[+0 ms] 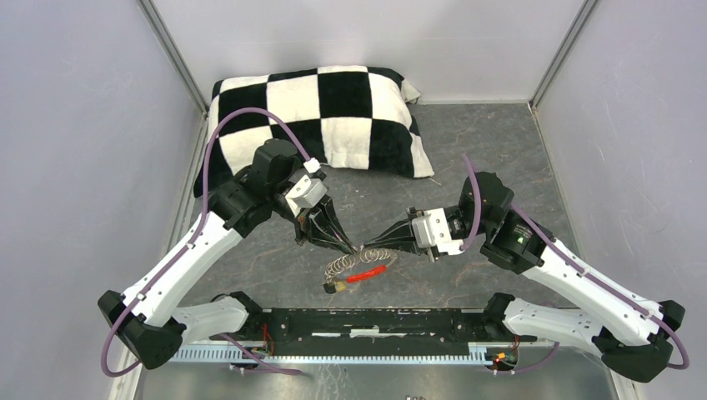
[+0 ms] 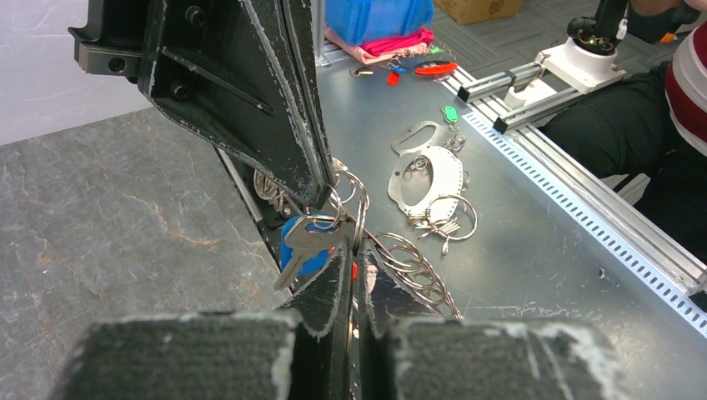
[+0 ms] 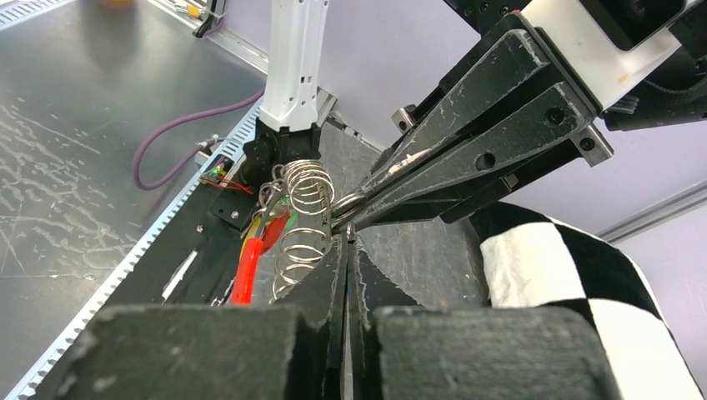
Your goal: Put the keys on the keyring
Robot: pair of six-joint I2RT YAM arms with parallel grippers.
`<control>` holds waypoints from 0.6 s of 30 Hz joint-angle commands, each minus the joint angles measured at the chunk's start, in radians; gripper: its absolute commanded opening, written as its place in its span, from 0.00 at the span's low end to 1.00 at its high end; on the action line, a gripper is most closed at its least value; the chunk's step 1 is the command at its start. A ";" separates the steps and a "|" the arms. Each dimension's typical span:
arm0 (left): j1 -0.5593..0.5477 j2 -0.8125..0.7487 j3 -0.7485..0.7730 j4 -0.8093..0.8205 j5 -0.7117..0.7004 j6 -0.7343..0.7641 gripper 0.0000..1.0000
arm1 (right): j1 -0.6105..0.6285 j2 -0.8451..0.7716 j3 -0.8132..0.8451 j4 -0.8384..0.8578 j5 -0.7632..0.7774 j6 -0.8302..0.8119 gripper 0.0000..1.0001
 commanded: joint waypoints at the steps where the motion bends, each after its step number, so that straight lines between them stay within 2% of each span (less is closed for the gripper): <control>1: -0.004 -0.005 0.044 0.028 0.033 -0.045 0.02 | 0.010 -0.013 -0.006 -0.033 -0.005 -0.013 0.01; 9: -0.004 0.006 0.058 0.029 -0.023 -0.079 0.02 | 0.011 -0.015 -0.007 -0.033 -0.005 -0.019 0.01; 12: -0.004 0.019 0.068 0.045 -0.081 -0.145 0.02 | 0.012 -0.014 -0.006 -0.024 -0.005 -0.020 0.01; 15: -0.004 0.010 0.038 0.140 -0.122 -0.269 0.02 | 0.015 -0.010 -0.004 -0.022 -0.008 -0.022 0.01; 18: -0.004 -0.008 0.014 0.171 -0.125 -0.279 0.02 | 0.014 -0.010 -0.007 -0.024 -0.003 -0.021 0.01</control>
